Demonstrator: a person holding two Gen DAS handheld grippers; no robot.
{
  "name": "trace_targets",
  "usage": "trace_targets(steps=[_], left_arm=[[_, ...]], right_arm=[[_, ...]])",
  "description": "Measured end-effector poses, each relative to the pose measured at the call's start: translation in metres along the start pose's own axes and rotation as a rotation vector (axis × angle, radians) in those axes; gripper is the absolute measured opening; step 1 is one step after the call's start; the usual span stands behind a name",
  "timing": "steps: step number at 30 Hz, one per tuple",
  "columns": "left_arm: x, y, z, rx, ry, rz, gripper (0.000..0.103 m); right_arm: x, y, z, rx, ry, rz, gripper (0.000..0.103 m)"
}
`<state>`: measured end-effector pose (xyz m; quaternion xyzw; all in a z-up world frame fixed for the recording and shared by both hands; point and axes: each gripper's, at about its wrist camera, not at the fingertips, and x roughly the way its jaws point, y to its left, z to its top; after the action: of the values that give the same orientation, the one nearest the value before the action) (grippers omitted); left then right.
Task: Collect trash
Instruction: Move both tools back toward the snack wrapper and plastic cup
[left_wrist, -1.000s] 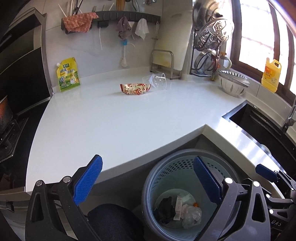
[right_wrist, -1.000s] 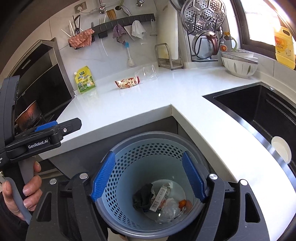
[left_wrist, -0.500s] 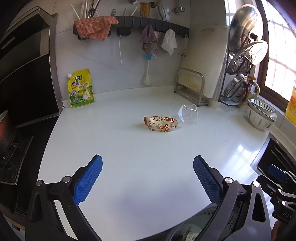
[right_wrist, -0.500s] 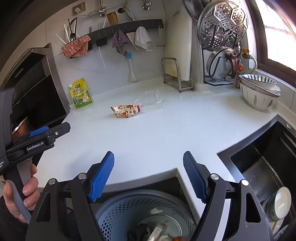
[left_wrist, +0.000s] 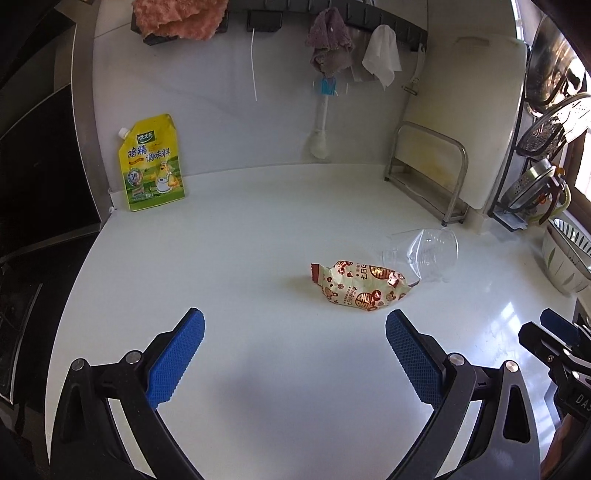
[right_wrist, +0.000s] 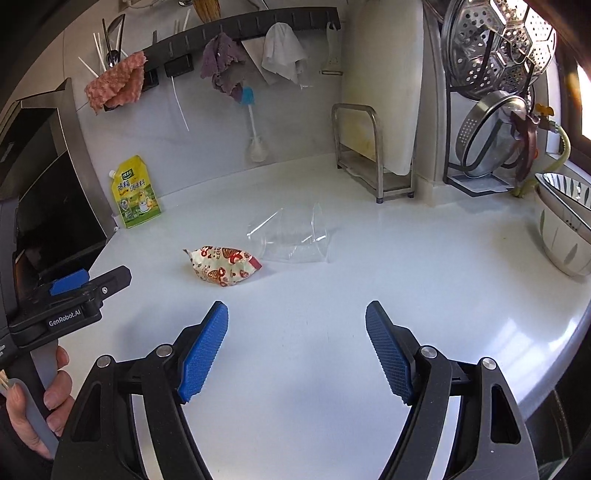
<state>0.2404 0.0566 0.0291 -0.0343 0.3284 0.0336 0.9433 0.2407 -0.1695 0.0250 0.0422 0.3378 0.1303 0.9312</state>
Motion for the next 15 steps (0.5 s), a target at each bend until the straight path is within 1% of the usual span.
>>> trace_targets(steps=[4,7,12,15], left_arm=[[0.028,-0.005,0.009,-0.001,0.021,0.011,0.097],[0.043,-0.003,0.009,-0.023,0.035,0.012,0.097],[0.056,0.001,0.005,-0.032,0.061,0.035,0.097],[0.052,0.006,0.006,-0.051,0.037,0.040,0.097]], right_arm=[[0.036,-0.008,0.019,-0.015,0.017,0.017,0.074],[0.064,-0.014,0.029,-0.012,0.042,0.036,0.074],[0.099,-0.020,0.042,-0.020,0.060,0.055,0.074],[0.116,-0.024,0.049,-0.015,0.074,0.071,0.074]])
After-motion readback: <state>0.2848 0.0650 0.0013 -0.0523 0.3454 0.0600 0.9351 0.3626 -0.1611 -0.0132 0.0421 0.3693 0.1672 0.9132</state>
